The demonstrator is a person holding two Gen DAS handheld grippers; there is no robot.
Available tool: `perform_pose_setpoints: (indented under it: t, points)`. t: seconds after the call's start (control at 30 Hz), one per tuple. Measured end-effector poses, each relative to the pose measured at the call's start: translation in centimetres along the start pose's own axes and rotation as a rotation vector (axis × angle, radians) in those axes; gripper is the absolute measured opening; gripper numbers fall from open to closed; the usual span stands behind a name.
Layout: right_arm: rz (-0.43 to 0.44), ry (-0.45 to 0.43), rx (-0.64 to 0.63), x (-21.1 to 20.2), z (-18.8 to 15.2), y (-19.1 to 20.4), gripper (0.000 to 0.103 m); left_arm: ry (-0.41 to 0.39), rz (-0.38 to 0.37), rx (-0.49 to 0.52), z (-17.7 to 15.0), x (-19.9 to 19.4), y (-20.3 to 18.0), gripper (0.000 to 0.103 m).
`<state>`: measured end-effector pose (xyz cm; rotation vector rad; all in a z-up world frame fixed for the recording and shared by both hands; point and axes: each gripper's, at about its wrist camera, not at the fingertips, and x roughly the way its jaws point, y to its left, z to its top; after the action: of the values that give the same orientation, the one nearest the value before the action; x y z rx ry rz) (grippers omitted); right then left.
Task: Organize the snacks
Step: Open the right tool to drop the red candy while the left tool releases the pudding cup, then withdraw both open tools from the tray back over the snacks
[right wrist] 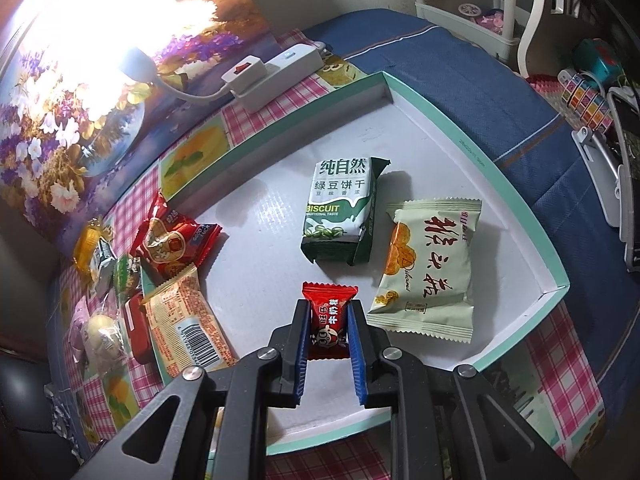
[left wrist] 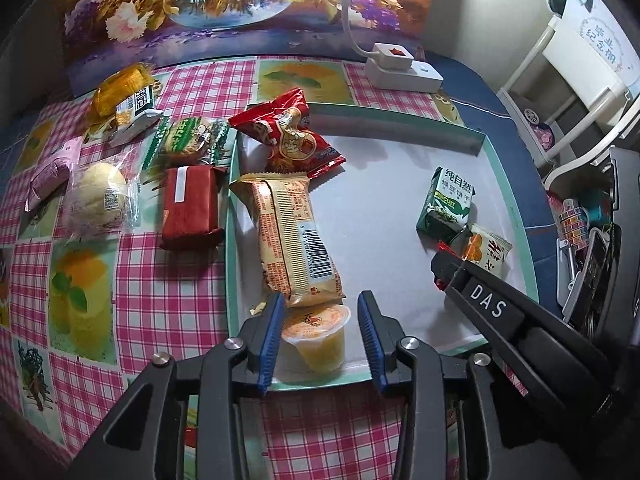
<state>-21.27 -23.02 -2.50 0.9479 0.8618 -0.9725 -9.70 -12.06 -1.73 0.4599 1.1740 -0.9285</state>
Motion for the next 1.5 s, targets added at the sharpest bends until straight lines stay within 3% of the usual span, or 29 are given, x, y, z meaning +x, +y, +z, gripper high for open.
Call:
perform_pose_setpoints:
  t: [0.13, 0.2, 0.27, 0.47, 0.53, 0.67, 0.73, 0.87, 0.97, 1.03, 1.07, 1.5]
  points:
    - [-0.011, 0.007, 0.007, 0.2, 0.0, -0.1, 0.025, -0.004, 0.002, -0.007, 0.1, -0.2, 0.2, 0.047]
    - [-0.022, 0.008, 0.013, 0.2, 0.0, -0.2, 0.038, -0.008, 0.010, -0.009, 0.1, -0.3, 0.3, 0.049]
    - [-0.032, 0.006, 0.024, 0.2, 0.0, -0.4, 0.059, -0.009, 0.017, -0.012, 0.2, -0.4, 0.4, 0.051]
    - [-0.055, -0.008, 0.041, 0.0, 0.1, -0.6, 0.070, -0.014, 0.050, -0.030, 0.3, -0.6, 1.1, 0.054]
    - [-0.059, -0.008, 0.044, 0.0, 0.1, -0.7, 0.073, -0.019, 0.064, -0.040, 0.4, -0.7, 1.4, 0.064]
    - [-0.066, -0.013, 0.048, 0.0, 0.2, -0.9, 0.085, -0.025, 0.090, -0.083, 0.6, -0.8, 2.4, 0.068]
    - [-0.066, -0.017, 0.046, 0.0, 0.2, -0.9, 0.090, -0.029, 0.117, -0.104, 0.7, -0.8, 3.0, 0.077]
    - [-0.066, -0.020, 0.030, 0.1, 0.2, -0.6, 0.098, -0.040, 0.143, -0.155, 0.9, -1.0, 4.3, 0.077]
    - [-0.065, -0.024, 0.006, 0.1, 0.2, -0.2, 0.102, -0.049, 0.161, -0.195, 1.1, -1.2, 5.6, 0.080]
    - [-0.067, -0.028, -0.007, 0.1, 0.1, 0.0, 0.103, -0.053, 0.170, -0.225, 1.2, -1.2, 6.5, 0.092]
    - [-0.067, -0.029, -0.013, 0.1, 0.1, 0.1, 0.103, -0.055, 0.173, -0.239, 1.2, -1.3, 6.9, 0.093]
    - [-0.027, -0.041, -0.157, 0.2, -0.7, 3.7, 0.103, -0.066, 0.222, -0.440, 1.8, -1.5, 13.6, 0.098]
